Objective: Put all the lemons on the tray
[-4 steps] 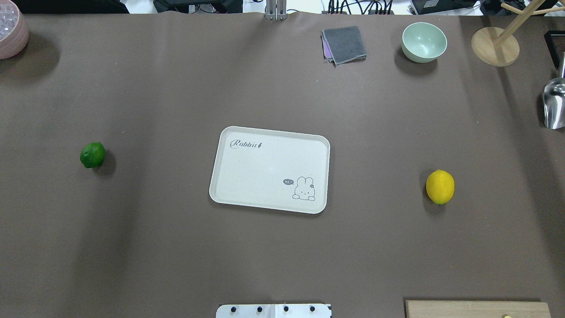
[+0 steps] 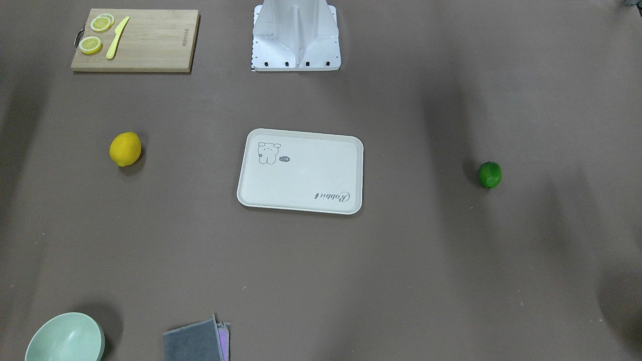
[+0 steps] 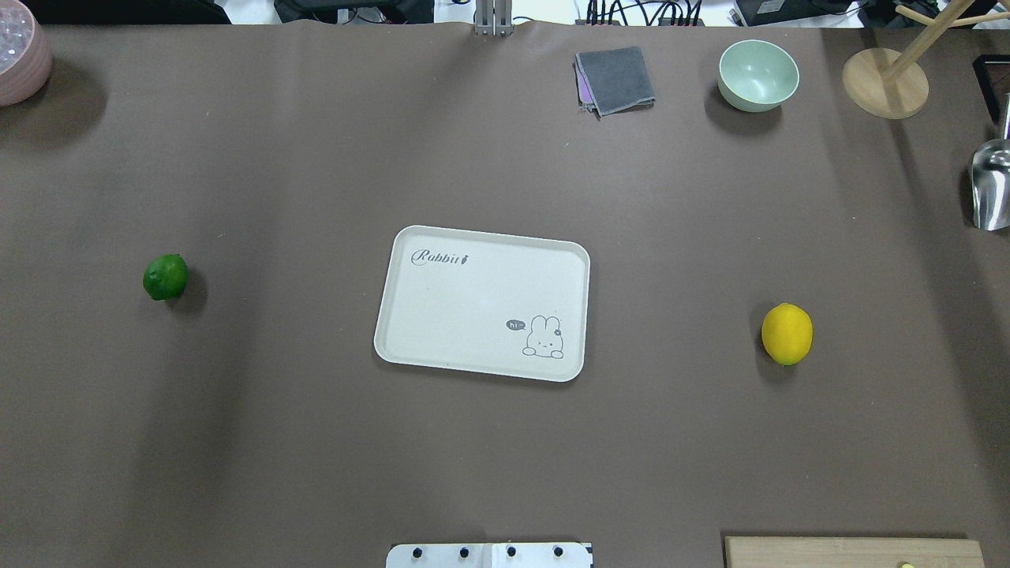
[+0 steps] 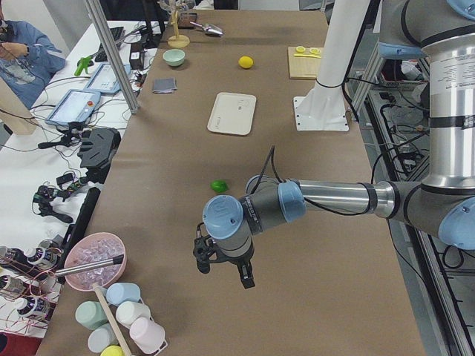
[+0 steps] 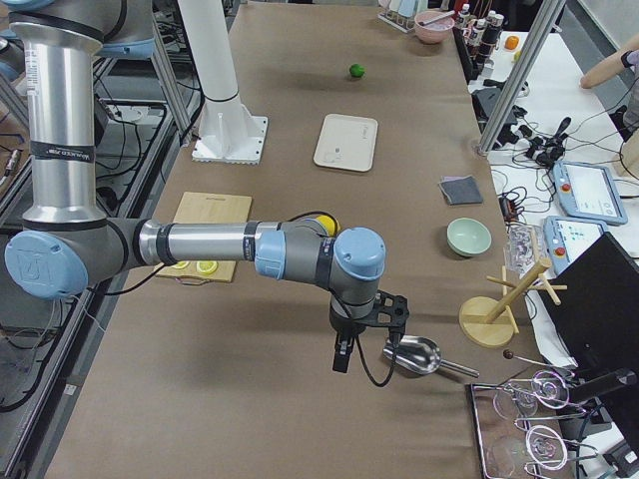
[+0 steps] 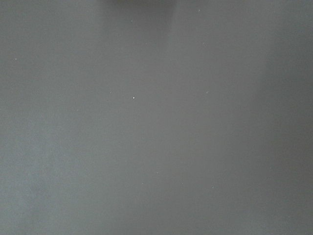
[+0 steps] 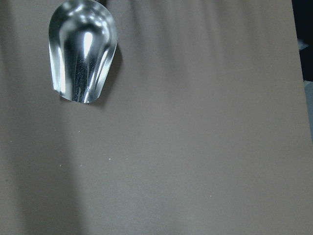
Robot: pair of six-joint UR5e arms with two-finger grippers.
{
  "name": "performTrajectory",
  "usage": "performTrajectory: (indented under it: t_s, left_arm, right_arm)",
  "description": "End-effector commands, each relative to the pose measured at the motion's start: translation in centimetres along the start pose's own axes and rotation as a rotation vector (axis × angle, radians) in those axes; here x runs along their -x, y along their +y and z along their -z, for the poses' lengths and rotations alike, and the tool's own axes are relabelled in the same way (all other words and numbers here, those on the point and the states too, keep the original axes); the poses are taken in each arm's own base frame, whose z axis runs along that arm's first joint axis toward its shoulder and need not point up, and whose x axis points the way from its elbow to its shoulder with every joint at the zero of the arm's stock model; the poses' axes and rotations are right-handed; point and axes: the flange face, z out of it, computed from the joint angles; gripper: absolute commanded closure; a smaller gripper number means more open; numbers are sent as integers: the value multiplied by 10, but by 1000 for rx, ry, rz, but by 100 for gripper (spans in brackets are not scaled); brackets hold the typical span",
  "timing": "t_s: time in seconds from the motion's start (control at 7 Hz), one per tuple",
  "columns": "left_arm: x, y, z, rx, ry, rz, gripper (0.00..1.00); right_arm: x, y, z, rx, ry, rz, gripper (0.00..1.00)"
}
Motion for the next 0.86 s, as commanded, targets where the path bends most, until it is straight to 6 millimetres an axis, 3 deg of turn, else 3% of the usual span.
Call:
performTrajectory:
  t_s: [0.0,0.29,0.43,0.57,0.71]
  left_arm:
    - [-35,-20,5,-11,-13,16,1]
    - [-104,-35,-41,24,26,-27,2]
    - [-158,-43,-53,-7,27,-32,2]
    - [-228,-51,-65,-4,28,34,2]
    - [-307,-60,-63,-2,41,32,2]
  right_arm:
    - [-2,1,-2,3,2,-3,0]
    - [-1,0,-7,11,-28,-5,0]
    - [2,-3,-3,-22,-37,14,0]
    - [9,-3,-2,-23,-103,16,0]
    - [26,-4,-6,-8,-173,33,0]
